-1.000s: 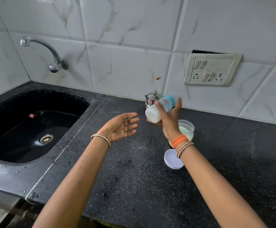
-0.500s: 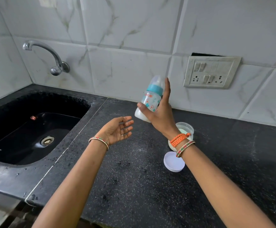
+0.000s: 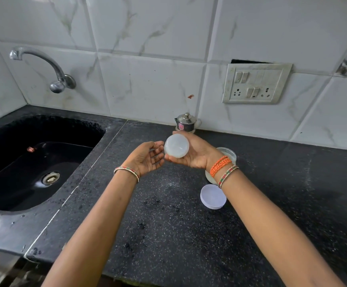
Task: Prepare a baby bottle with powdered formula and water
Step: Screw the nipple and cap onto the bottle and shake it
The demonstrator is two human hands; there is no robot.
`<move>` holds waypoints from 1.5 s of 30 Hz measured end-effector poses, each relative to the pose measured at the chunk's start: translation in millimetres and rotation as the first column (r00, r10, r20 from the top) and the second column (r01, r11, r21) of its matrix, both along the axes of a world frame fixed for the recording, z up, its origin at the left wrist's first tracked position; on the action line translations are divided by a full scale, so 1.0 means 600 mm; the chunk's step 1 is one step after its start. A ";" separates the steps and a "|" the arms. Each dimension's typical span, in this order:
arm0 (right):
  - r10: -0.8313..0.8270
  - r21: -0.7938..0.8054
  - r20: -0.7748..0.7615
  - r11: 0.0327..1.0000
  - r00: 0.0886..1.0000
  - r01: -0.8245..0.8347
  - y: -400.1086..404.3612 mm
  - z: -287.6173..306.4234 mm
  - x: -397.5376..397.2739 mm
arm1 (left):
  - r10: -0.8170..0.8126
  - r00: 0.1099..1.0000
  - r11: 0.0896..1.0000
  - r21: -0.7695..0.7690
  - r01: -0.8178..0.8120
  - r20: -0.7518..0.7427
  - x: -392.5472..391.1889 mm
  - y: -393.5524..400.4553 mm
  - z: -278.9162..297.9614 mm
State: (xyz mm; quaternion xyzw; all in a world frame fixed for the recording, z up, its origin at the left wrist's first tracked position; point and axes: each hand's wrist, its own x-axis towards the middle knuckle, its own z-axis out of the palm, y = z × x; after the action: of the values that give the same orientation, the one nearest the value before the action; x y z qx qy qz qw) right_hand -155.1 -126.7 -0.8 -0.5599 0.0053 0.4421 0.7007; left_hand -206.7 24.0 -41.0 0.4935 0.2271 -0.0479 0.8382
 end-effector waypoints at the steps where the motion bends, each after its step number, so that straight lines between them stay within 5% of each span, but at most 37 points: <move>1: -0.014 0.016 0.007 1.000 1.000 0.014 -0.001 -0.002 0.004 | 0.010 1.000 1.000 0.000 -0.010 -0.004 0.000 0.004 -0.002; 3: -0.022 0.025 0.006 0.999 1.000 0.022 0.007 0.006 -0.003 | 0.023 1.000 1.000 -0.004 -0.024 -0.009 -0.001 0.014 -0.005; 5: -0.007 -0.016 0.237 1.000 0.972 0.011 0.016 -0.001 -0.003 | 0.034 0.999 0.999 -0.022 -0.034 -0.009 -0.002 0.022 -0.008; 7: -0.048 -0.044 0.663 0.994 0.747 0.103 0.015 -0.018 0.001 | 0.028 1.000 0.999 -0.033 -0.028 0.002 -0.002 0.029 -0.011; 9: -0.026 -0.011 0.893 0.997 0.450 0.081 0.008 -0.023 -0.002 | 0.016 1.000 1.000 -0.027 -0.015 0.010 -0.002 0.033 -0.012; 11: -0.056 0.048 0.942 0.998 0.330 0.032 0.004 -0.020 0.000 | 0.011 1.000 1.000 -0.022 -0.011 0.013 0.000 0.034 -0.012; 15: -0.332 0.310 0.902 0.943 0.277 0.121 -0.009 0.023 0.007 | -0.004 1.000 0.999 -0.038 0.005 0.016 0.005 0.026 -0.013; 18: -0.745 0.693 0.527 0.655 0.409 0.301 -0.009 0.042 0.026 | 0.020 1.000 0.998 -0.055 -0.018 0.020 0.004 0.026 -0.017; 19: -0.708 0.667 0.502 0.682 0.497 0.298 -0.006 0.036 0.027 | 0.027 1.000 0.998 -0.059 -0.026 0.016 0.005 0.026 -0.019; 20: -0.552 0.545 0.609 0.813 0.569 0.206 -0.001 0.030 0.019 | 0.024 1.000 0.998 -0.058 -0.023 0.009 0.005 0.025 -0.020; 22: -0.093 0.142 0.826 0.989 0.556 -0.045 0.005 0.003 0.006 | 0.006 1.000 0.999 -0.051 -0.006 0.005 0.007 0.023 -0.022; 23: -0.080 0.128 0.840 0.990 0.537 -0.052 0.009 -0.004 0.005 | 0.010 1.000 0.999 -0.053 -0.009 0.012 0.008 0.023 -0.021; 25: -0.415 0.479 0.632 0.873 0.654 0.090 0.013 0.003 0.006 | 0.040 0.999 0.996 -0.075 -0.038 0.023 0.010 0.028 -0.023; 27: -0.475 0.607 0.473 0.786 0.742 0.116 0.012 -0.002 0.018 | 0.035 0.999 0.996 -0.086 -0.034 0.013 0.007 0.031 -0.030; 30: -0.217 0.303 0.671 0.953 0.709 0.004 0.010 -0.020 0.017 | -0.008 1.000 0.998 -0.065 0.008 0.004 0.004 0.032 -0.038; 34: -0.491 0.567 0.362 0.791 0.793 0.230 -0.003 -0.022 0.041 | 0.018 1.000 0.996 -0.091 -0.015 0.025 0.003 0.037 -0.044; 39: -0.175 0.245 0.458 0.967 0.872 0.066 -0.019 -0.054 0.034 | -0.054 0.998 0.996 -0.065 0.056 0.037 0.004 0.033 -0.049; 45: -0.199 0.320 0.341 0.943 0.919 0.085 -0.015 -0.084 0.023 | -0.292 0.956 0.953 -0.079 0.293 0.025 0.007 0.006 -0.059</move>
State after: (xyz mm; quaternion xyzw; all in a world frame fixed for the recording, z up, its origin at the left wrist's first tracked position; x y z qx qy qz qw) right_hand -141.1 -135.8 -51.2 -0.5184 -0.1524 0.2720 0.7962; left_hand -202.3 27.7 -76.6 0.4870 0.1440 -0.1776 0.8429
